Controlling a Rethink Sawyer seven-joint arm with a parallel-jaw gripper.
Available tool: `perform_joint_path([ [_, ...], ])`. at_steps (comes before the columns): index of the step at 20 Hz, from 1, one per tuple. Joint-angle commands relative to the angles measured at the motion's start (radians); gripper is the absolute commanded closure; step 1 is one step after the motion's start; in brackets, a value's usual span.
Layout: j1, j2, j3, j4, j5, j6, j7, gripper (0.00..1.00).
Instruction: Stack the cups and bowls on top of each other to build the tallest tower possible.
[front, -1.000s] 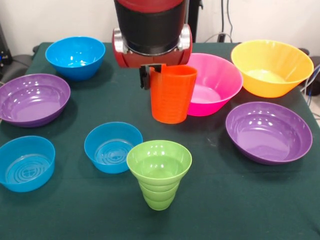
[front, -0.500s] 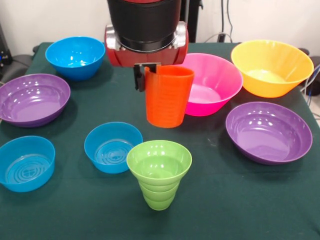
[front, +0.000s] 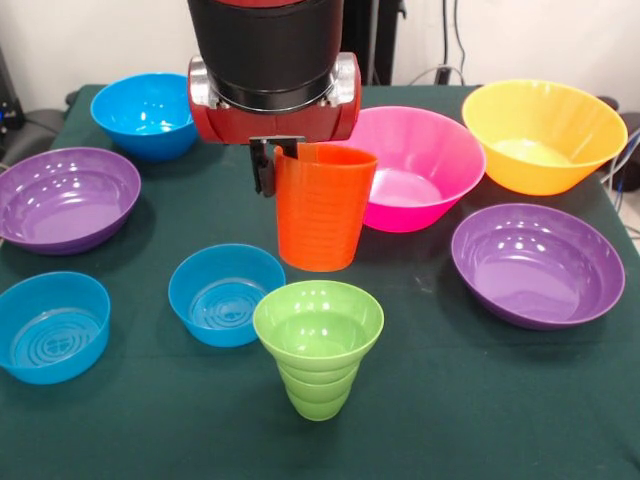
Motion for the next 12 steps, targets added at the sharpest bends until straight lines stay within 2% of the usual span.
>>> perform_joint_path([
  [1,-0.015,-0.007,0.034,0.135,-0.027,-0.11,-0.234,1.0],
  [6,-0.028,-0.014,0.032,0.199,-0.017,-0.165,-0.214,1.0],
  [10,-0.021,0.001,0.036,0.186,-0.021,-0.182,-0.2,1.0],
  [12,-0.007,0.028,0.043,0.136,-0.031,-0.167,-0.201,1.0],
])
